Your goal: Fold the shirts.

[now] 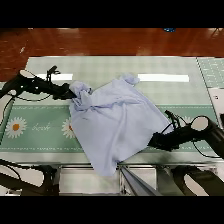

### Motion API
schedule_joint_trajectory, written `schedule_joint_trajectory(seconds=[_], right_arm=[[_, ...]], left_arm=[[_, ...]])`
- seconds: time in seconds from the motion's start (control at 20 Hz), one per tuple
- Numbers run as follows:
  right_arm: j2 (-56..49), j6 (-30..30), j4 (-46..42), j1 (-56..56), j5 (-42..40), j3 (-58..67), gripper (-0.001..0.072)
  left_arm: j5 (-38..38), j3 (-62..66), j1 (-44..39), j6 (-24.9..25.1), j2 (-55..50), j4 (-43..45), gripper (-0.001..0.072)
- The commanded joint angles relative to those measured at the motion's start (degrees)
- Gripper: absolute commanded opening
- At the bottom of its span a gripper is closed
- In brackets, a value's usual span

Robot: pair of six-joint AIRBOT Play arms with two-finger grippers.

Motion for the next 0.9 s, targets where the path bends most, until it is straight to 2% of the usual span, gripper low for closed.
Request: schedule_joint_trajectory(seconds=[0.0, 0.15, 0.45, 0.75, 0.85], right_arm=[[0.0, 0.5, -0.2, 0.3, 0.3, -0.1, 0.0415], [0.0, 3.0, 0.8, 0.3, -0.2, -1.5, 0.0415], [-2.6, 2.8, 6.8, 0.3, -8.0, -2.5, 0.0414], [-15.3, -7.7, 21.5, 0.3, -16.8, -1.1, 0.0415], [-17.0, -12.3, 29.9, 0.3, -20.9, 0.7, 0.0406]], left_arm=[[-0.8, 2.9, -2.5, -0.8, -0.8, 0.7, 0.0019], [-1.3, 3.7, -2.6, -0.8, -0.8, 0.7, 0.0019], [-1.3, 3.7, -2.6, -0.8, -0.8, 0.7, 0.0019], [-1.7, 3.7, -2.6, -0.8, -0.8, 0.7, 0.0019], [-1.7, 3.7, -2.6, -0.8, -0.8, 0.7, 0.0019]])
